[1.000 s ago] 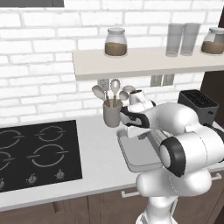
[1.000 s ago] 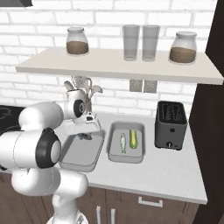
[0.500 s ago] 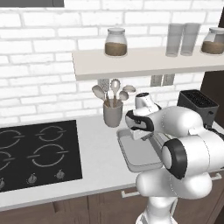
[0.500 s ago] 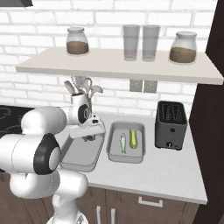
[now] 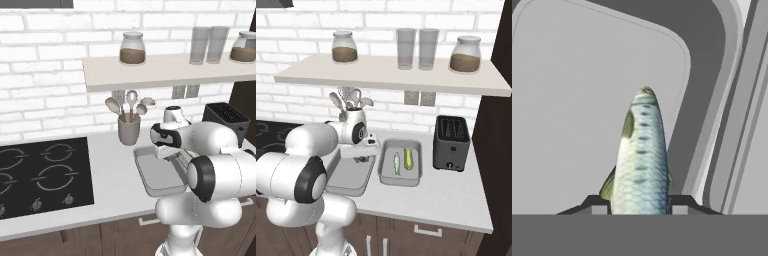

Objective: Place one corn and one fish in each tupperware on the nearby counter, to pack two identical lunches.

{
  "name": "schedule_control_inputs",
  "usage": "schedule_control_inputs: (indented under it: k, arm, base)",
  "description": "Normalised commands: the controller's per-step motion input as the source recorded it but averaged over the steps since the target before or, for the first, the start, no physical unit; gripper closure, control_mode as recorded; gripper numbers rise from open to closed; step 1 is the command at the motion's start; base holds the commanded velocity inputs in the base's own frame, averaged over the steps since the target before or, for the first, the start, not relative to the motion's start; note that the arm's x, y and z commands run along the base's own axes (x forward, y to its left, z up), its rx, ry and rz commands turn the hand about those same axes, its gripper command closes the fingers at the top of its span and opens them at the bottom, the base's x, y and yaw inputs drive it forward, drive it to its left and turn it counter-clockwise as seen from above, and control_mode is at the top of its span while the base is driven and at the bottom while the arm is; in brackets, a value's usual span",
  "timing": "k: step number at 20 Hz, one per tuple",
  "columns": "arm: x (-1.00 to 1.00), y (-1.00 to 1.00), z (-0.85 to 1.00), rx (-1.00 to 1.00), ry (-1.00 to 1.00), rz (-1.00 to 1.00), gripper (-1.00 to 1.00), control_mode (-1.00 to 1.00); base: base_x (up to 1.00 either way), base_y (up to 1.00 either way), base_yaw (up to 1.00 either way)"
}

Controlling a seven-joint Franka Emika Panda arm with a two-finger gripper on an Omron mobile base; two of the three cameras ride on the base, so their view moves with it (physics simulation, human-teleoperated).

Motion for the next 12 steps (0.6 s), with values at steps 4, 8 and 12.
schedule_control_inputs:
  k: [4, 8, 12]
  arm:
    - [-0.03, 0.27, 0.00, 0.00, 0.00, -0.09, -1.00, -1.00]
    - [-0.02, 0.21, 0.00, 0.00, 0.00, -0.14, -1.00, -1.00]
    - [-0.03, 0.00, 0.00, 0.00, 0.01, -0.05, -1.00, -1.00]
  base:
    - [0.00, 0.00, 0.00]
    - [0.00, 0.00, 0.00]
    - [0.00, 0.00, 0.00]
